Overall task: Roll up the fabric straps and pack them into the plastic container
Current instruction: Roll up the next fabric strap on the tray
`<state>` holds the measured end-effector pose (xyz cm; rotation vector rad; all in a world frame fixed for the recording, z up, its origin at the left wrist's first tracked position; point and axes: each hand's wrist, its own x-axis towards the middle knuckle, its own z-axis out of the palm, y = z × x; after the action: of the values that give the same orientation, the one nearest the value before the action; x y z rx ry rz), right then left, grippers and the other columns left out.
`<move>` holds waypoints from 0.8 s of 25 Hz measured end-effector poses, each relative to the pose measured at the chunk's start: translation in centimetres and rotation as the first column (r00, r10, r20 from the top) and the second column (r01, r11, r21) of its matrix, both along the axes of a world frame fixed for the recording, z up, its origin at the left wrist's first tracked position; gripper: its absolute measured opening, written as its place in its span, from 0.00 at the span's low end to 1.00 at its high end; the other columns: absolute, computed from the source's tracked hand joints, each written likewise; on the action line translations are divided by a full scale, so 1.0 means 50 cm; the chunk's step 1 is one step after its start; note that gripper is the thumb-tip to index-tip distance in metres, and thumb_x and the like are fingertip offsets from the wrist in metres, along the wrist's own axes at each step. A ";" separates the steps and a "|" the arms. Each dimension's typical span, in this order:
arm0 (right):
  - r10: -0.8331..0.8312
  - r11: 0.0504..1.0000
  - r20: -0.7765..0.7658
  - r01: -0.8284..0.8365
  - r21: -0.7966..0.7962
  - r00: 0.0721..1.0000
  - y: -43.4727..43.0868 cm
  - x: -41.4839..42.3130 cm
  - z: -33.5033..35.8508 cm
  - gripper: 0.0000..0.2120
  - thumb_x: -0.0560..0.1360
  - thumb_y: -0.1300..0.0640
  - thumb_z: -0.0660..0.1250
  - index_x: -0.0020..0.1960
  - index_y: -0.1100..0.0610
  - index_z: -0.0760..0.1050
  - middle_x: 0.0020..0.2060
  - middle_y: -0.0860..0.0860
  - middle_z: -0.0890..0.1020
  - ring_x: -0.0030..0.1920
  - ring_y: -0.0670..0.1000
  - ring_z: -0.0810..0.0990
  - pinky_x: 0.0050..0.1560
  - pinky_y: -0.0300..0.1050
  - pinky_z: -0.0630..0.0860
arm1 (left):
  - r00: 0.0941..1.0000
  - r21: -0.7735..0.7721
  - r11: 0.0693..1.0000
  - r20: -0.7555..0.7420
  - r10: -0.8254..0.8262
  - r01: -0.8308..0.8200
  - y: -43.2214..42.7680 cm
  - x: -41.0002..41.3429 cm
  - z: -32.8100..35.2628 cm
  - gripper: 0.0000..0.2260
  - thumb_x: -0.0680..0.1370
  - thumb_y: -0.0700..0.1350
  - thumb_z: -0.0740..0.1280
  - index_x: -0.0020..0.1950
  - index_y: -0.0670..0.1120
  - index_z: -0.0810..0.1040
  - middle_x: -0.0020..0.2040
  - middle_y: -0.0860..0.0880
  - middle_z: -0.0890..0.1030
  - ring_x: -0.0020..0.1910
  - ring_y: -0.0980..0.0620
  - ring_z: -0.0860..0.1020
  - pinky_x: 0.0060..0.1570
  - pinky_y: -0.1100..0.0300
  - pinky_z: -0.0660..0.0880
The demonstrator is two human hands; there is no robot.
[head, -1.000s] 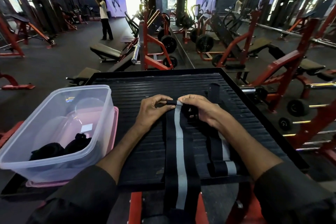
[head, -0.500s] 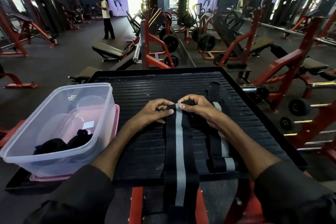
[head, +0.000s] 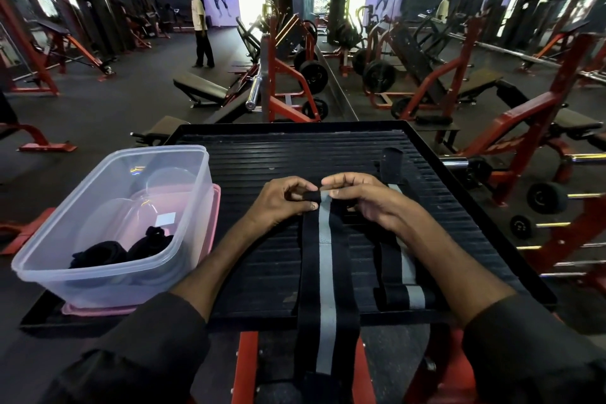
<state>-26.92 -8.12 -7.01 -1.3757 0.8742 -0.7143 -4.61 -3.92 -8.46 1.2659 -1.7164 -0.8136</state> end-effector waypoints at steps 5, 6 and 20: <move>-0.077 0.996 -0.025 0.078 0.040 0.997 0.005 -0.003 0.003 0.12 0.77 0.52 0.72 0.60 0.53 0.82 0.48 0.50 0.85 0.49 0.50 0.79 0.52 0.49 0.74 | 0.998 -0.170 0.983 -0.021 0.061 -0.064 0.004 -0.006 0.003 0.15 0.69 0.39 0.80 0.50 0.55 0.83 0.48 0.57 0.84 0.47 0.61 0.82 0.52 0.65 0.78; -0.053 0.998 -0.096 0.054 0.010 0.994 0.007 -0.002 0.002 0.15 0.77 0.48 0.72 0.60 0.54 0.82 0.50 0.52 0.85 0.49 0.49 0.79 0.50 0.46 0.75 | 0.997 -0.201 0.977 -0.032 0.066 -0.071 0.005 -0.005 0.000 0.15 0.69 0.39 0.80 0.50 0.53 0.84 0.49 0.55 0.85 0.47 0.59 0.83 0.53 0.63 0.79; 0.018 0.914 -0.095 -0.055 -0.402 0.995 0.014 -0.010 -0.007 0.13 0.76 0.64 0.74 0.59 0.64 0.81 0.50 0.55 0.85 0.48 0.44 0.83 0.49 0.37 0.77 | 0.984 0.225 0.960 -0.096 -0.151 0.169 0.010 0.003 0.014 0.12 0.79 0.41 0.70 0.62 0.48 0.80 0.57 0.50 0.84 0.52 0.59 0.83 0.44 0.64 0.80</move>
<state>-27.44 -7.42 -7.35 -1.8003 0.7935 -0.8418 -4.48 -3.42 -7.78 1.2403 -1.7139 -1.1738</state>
